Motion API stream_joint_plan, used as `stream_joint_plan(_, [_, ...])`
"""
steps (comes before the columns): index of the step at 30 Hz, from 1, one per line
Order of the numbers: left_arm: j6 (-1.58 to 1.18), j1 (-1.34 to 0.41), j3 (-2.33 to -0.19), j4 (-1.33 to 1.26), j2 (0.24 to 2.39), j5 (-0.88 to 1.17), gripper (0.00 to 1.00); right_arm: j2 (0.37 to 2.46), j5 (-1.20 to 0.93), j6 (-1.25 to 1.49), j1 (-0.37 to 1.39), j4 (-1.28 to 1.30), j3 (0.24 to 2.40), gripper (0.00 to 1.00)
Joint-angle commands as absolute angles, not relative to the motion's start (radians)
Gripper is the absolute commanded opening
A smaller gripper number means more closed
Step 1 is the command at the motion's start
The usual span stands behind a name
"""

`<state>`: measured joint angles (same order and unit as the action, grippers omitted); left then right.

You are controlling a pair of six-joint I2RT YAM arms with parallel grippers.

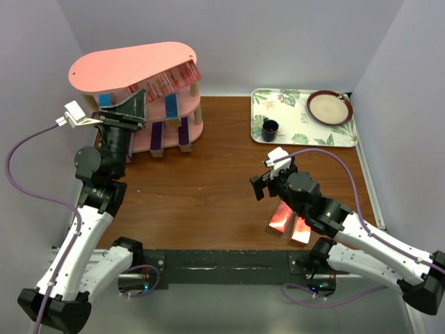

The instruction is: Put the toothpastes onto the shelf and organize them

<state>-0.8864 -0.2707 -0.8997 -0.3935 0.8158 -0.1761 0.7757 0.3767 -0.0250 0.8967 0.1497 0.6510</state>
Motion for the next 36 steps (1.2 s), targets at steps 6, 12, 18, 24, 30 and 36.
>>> stream_joint_plan(6, [-0.700, -0.245, -1.000, -0.710, 0.887, -0.635, 0.00, 0.765, 0.384, -0.006, 0.899, 0.120, 0.650, 0.99])
stream_joint_plan(12, [-0.597, -0.212, -0.999, -0.784, 0.931, -0.762, 0.00, 0.770, 0.371, -0.008, 0.899, 0.118, 0.655, 0.99])
stream_joint_plan(18, [-0.661, -0.111, -0.991, -0.739, 0.988, -0.802, 0.00, 0.775, 0.353, -0.008, 0.899, 0.124, 0.661, 0.99])
stream_joint_plan(24, [-0.775, -0.009, -0.963, -0.713, 1.022, -0.830, 0.00, 0.764, 0.327, -0.006, 0.899, 0.127, 0.663, 0.99])
stream_joint_plan(30, [-0.880, 0.038, -0.951, -0.644, 1.051, -0.818, 0.03, 0.767, 0.319, -0.008, 0.899, 0.132, 0.664, 0.99])
stream_joint_plan(36, [-0.974, 0.058, -0.954, -0.583, 1.097, -0.769, 0.11, 0.775, 0.322, -0.008, 0.900, 0.137, 0.666, 0.98])
